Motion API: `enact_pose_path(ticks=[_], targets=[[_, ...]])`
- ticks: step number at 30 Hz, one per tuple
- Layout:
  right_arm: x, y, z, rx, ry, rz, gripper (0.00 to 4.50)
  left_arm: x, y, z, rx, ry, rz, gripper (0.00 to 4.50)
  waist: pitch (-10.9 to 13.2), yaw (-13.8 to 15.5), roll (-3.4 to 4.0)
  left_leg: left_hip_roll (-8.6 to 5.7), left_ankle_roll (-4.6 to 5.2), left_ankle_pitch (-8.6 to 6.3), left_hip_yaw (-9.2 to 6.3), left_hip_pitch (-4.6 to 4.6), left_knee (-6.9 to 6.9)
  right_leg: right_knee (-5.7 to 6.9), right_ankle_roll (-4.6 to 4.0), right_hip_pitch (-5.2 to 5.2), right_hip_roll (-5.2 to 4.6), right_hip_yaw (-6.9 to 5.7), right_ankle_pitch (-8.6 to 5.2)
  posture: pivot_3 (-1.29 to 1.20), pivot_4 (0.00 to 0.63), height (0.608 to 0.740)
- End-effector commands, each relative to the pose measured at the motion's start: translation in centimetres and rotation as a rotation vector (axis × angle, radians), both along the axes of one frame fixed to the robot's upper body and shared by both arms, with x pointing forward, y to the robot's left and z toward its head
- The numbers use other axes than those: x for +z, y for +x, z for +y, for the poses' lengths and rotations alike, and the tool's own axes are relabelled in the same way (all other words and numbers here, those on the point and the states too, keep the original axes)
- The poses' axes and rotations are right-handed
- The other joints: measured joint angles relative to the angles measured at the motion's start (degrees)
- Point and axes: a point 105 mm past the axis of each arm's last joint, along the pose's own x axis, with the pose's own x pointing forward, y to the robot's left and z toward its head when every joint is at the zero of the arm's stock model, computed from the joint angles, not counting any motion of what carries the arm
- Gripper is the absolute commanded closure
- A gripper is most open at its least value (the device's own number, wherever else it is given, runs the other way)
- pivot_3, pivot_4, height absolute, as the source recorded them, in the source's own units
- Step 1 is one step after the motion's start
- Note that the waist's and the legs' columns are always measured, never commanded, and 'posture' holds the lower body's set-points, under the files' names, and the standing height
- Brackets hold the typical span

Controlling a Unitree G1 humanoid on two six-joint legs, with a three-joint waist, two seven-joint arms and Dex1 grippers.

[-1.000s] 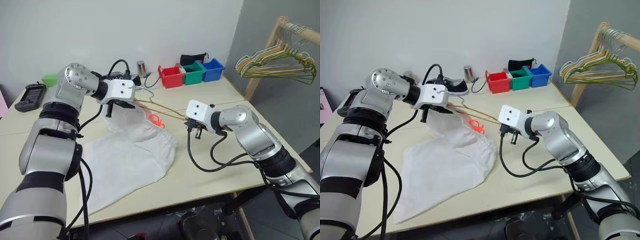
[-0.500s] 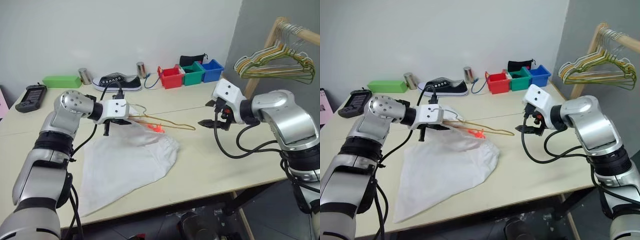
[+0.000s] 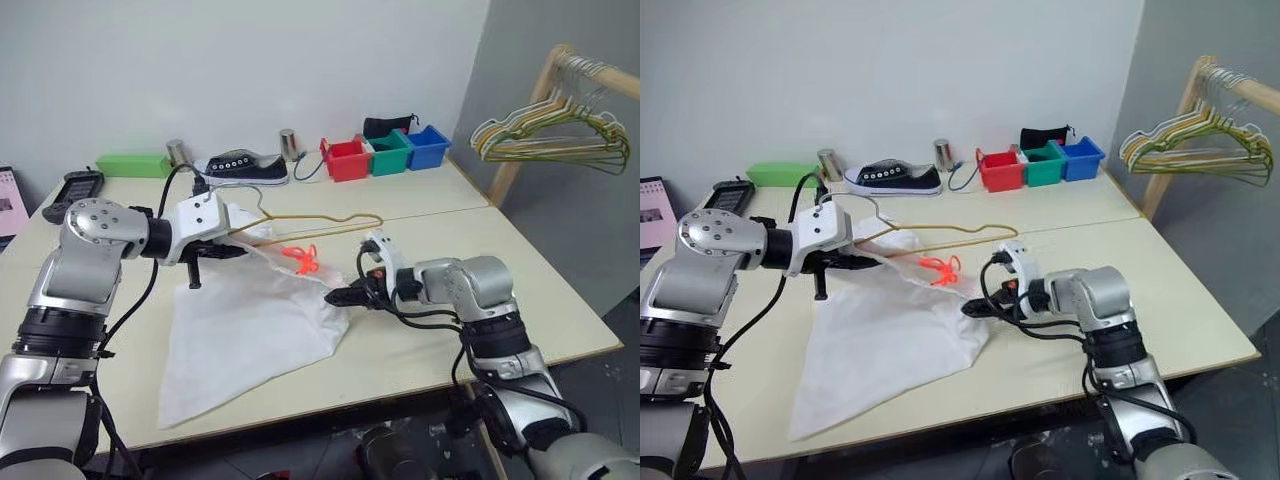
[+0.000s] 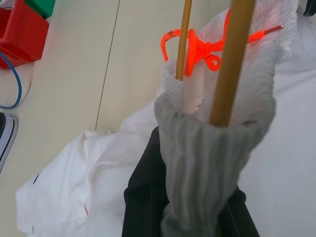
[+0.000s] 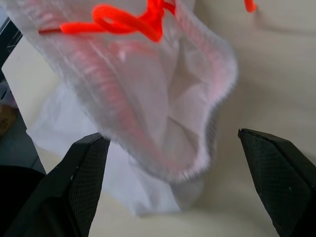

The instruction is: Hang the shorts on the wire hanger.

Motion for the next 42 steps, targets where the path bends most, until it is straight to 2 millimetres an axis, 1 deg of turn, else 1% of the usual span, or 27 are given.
enact_pose_path(ticks=[1, 2, 3, 5, 7, 8, 9, 10, 14, 15, 20, 24, 26, 28, 31, 37, 39, 42], targets=[[-0.3, 0.6, 0.0, -0.016, -0.022, -0.045, 0.14, 1.9, -0.3, 0.2, 0.011, -0.012, -0.068, 4.50, 0.0, 0.7, 0.00, 0.00, 0.00, 0.00, 0.00, -0.05, -0.02, -0.06, -0.01, -0.02, 0.00, -0.01, 0.00, -0.17, 0.021, 0.740], [-0.3, 0.6, 0.1, -0.011, -0.019, -0.049, 0.51, 1.9, -0.3, 0.2, 0.012, -0.011, -0.069, 4.50, 0.0, 1.2, 0.00, -0.01, 0.00, 0.00, 0.03, -0.06, -0.04, -0.10, -0.01, -0.02, 0.00, 0.01, -0.01, -0.17, 0.021, 0.740], [-0.2, 0.5, 0.1, -0.006, -0.007, -0.050, 0.59, 1.9, -0.4, 0.2, 0.014, -0.011, -0.070, 4.50, 0.0, 1.6, 0.00, -0.01, 0.00, 0.00, 0.03, -0.08, -0.05, -0.14, -0.02, -0.04, 0.00, 0.01, -0.01, -0.17, 0.020, 0.740], [0.1, 0.4, 0.2, 0.005, 0.010, -0.056, 1.11, 2.0, -0.5, 0.3, 0.017, -0.010, -0.070, 4.50, 0.0, 1.9, 0.00, 0.00, 0.00, -0.01, 0.04, -0.10, -0.12, -0.23, -0.03, -0.04, 0.00, 0.01, -0.02, -0.17, 0.017, 0.740], [0.4, 0.4, 0.0, 0.006, 0.018, -0.062, 1.53, 2.0, -0.6, 0.4, 0.020, -0.008, -0.070, 4.50, 0.0, 2.2, 0.00, 0.00, 0.00, -0.01, 0.03, -0.12, -0.14, -0.27, -0.03, -0.04, 0.00, 0.00, -0.02, -0.17, 0.016, 0.740], [0.5, 0.5, 0.0, 0.004, 0.020, -0.065, 1.83, 1.9, -0.6, 0.4, 0.021, -0.008, -0.070, 4.50, 0.0, 2.3, 0.00, 0.00, 0.00, -0.01, 0.04, -0.12, -0.14, -0.29, -0.03, -0.04, 0.00, 0.00, -0.02, -0.17, 0.014, 0.740], [0.7, 0.6, -0.2, 0.001, 0.022, -0.069, 1.99, 1.9, -0.6, 0.5, 0.021, -0.007, -0.071, 4.50, 0.0, 2.4, 0.00, 0.00, 0.00, -0.01, 0.04, -0.12, -0.14, -0.29, -0.03, -0.03, 0.00, 0.00, -0.02, -0.17, 0.014, 0.740], [0.8, 0.7, -0.3, -0.002, 0.023, -0.072, 2.30, 1.9, -0.6, 0.4, 0.021, -0.007, -0.071, 4.50, 0.0, 2.4, 0.00, 0.00, 0.00, -0.01, 0.04, -0.11, -0.14, -0.30, -0.03, -0.03, 0.00, 0.00, -0.02, -0.17, 0.012, 0.740], [1.3, 0.9, -0.8, -0.012, 0.029, -0.094, 3.04, 2.0, -0.5, 0.4, 0.023, -0.007, -0.076, 4.50, 0.0, 2.6, 0.00, 0.00, 0.00, -0.01, 0.04, -0.10, -0.14, -0.29, -0.03, -0.03, 0.00, -0.01, -0.02, -0.17, 0.008, 0.740], [1.4, 0.9, -0.9, -0.009, 0.028, -0.105, 3.32, 2.1, -0.5, 0.4, 0.023, -0.007, -0.077, 4.50, 0.0, 2.7, 0.00, 0.00, 0.00, -0.01, 0.04, -0.10, -0.14, -0.29, -0.03, -0.03, 0.00, -0.01, -0.02, -0.17, 0.008, 0.740], [1.9, 1.0, -1.0, -0.007, 0.036, -0.133, 4.42, 2.1, -0.3, 0.5, 0.027, -0.006, -0.083, 4.50, 0.0, 2.9, 0.00, 0.00, 0.00, -0.01, 0.04, -0.11, -0.17, -0.36, -0.03, -0.03, 0.00, -0.01, -0.02, -0.17, 0.008, 0.740], [2.5, 1.3, -1.5, -0.007, 0.024, -0.175, 4.48, 2.2, -0.4, 0.5, 0.030, -0.010, -0.074, 4.50, 0.0, 2.9, 0.00, 0.00, 0.00, -0.01, 0.05, -0.12, -0.20, -0.43, -0.03, -0.03, 0.00, -0.01, -0.02, -0.18, 0.008, 0.740], [2.7, 1.5, -2.3, 0.019, -0.053, -0.263, 4.48, 1.9, -0.9, 0.8, 0.024, -0.006, -0.039, 4.50, 0.0, 3.1, 0.00, 0.00, 0.00, -0.01, 0.05, -0.14, -0.21, -0.47, -0.03, -0.03, 0.00, -0.01, -0.02, -0.18, 0.008, 0.740], [2.8, 1.9, -3.4, 0.033, -0.128, -0.336, 4.48, 1.1, -1.7, 1.2, 0.008, 0.033, 0.003, 4.50, 0.0, 3.1, 0.00, 0.00, 0.00, -0.01, 0.06, -0.17, -0.21, -0.53, -0.03, -0.04, 0.00, -0.01, -0.02, -0.19, 0.011, 0.740], [3.6, 2.0, -4.5, 0.063, -0.174, -0.403, 4.48, 0.3, -2.2, 1.9, 0.003, 0.069, 0.040, 4.50, 0.0, 3.0, 0.01, 0.03, 0.00, -0.02, 0.11, -0.16, -0.33, -0.70, -0.03, -0.02, 0.00, 0.00, -0.02, -0.19, 0.012, 0.740], [4.5, 1.1, -4.9, 0.134, -0.238, -0.476, 4.48, -0.7, -2.2, 2.4, -0.003, 0.120, 0.050, 4.50, 0.0, 3.1, 0.01, 0.06, -0.01, -0.03, 0.10, -0.22, -0.39, -0.88, -0.03, -0.01, 0.00, -0.03, -0.02, -0.20, 0.015, 0.740], [4.9, 1.0, -4.9, 0.145, -0.255, -0.501, 4.48, -0.8, -2.3, 2.4, -0.006, 0.123, 0.061, 4.50, 0.0, 3.1, 0.01, 0.05, -0.01, -0.03, 0.11, -0.23, -0.39, -0.89, -0.03, -0.01, -0.01, -0.01, -0.02, -0.21, 0.018, 0.740], [5.6, 1.0, -5.2, 0.154, -0.280, -0.538, 4.48, -1.4, -2.4, 3.1, -0.006, 0.188, 0.067, 4.50, 0.0, 3.0, 0.01, 0.06, -0.02, -0.03, 0.11, -0.23, -0.39, -0.89, -0.03, -0.03, -0.01, -0.02, -0.02, -0.21, 0.020, 0.740]])
